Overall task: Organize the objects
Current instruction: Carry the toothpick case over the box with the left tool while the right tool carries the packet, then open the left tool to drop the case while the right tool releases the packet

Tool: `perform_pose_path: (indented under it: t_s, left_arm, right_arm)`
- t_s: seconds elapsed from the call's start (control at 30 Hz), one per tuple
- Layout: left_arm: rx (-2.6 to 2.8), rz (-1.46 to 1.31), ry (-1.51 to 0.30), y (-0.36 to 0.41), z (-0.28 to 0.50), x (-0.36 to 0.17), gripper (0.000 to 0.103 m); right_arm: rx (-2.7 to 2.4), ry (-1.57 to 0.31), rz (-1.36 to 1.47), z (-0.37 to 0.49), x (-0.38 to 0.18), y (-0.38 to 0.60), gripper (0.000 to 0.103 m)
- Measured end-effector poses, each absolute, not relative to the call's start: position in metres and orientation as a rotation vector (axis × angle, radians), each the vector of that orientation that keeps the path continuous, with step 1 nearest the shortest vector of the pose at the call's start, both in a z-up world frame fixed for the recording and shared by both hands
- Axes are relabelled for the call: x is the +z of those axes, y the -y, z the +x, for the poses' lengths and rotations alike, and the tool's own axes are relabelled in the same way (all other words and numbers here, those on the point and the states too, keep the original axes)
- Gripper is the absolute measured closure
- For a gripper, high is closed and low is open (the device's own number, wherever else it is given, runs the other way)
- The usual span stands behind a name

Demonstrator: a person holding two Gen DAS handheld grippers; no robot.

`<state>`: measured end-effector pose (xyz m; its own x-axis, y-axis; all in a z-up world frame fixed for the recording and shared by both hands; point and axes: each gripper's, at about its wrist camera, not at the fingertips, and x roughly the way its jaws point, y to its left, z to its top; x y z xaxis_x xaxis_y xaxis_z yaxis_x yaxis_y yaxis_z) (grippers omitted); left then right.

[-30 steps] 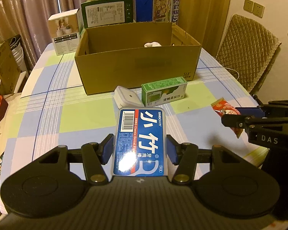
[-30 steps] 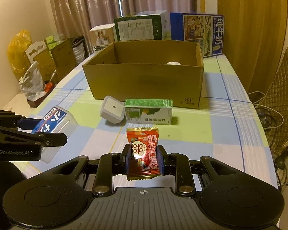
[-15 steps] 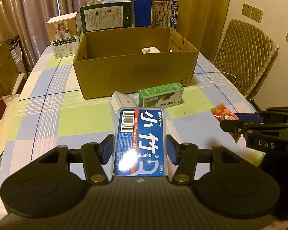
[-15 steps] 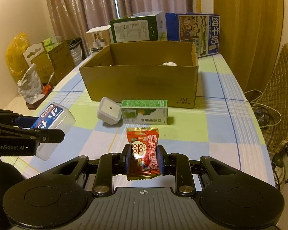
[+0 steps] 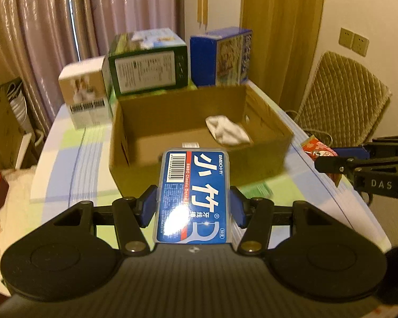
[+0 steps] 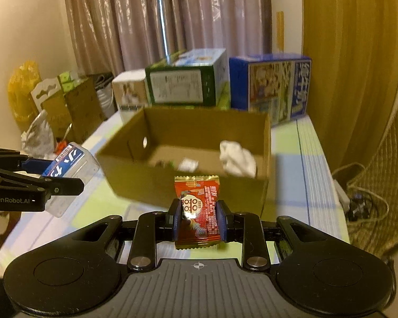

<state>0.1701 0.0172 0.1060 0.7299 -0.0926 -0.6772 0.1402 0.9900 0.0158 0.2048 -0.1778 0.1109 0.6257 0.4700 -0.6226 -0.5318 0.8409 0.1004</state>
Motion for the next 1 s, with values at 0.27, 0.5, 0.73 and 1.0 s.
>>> perform_pose_path:
  t_s: [0.27, 0.5, 0.73, 1.0]
  left_arm:
    - [-0.108, 0.097, -0.737, -0.036, 0.247, 0.136, 0.051]
    - [-0.094, 0.099, -0.805, -0.042, 0.304, 0.116, 0.051]
    - [-0.088, 0.117, -0.863, -0.042, 0.339, 0.085, 0.051]
    - [-0.067, 0.111, -0.879, -0.046, 0.366, 0.068, 0.051]
  right_arm:
    - [0.591, -0.699, -0.088, 0.287, 0.14, 0.148, 0.078]
    - [0.577, -0.771, -0.08, 0.34, 0.124, 0.126, 0.078]
    - [0.564, -0.833, -0.082, 0.365, 0.092, 0.118, 0.078]
    - [0.548, -0.863, -0.071, 0.382, 0.074, 0.117, 0.078]
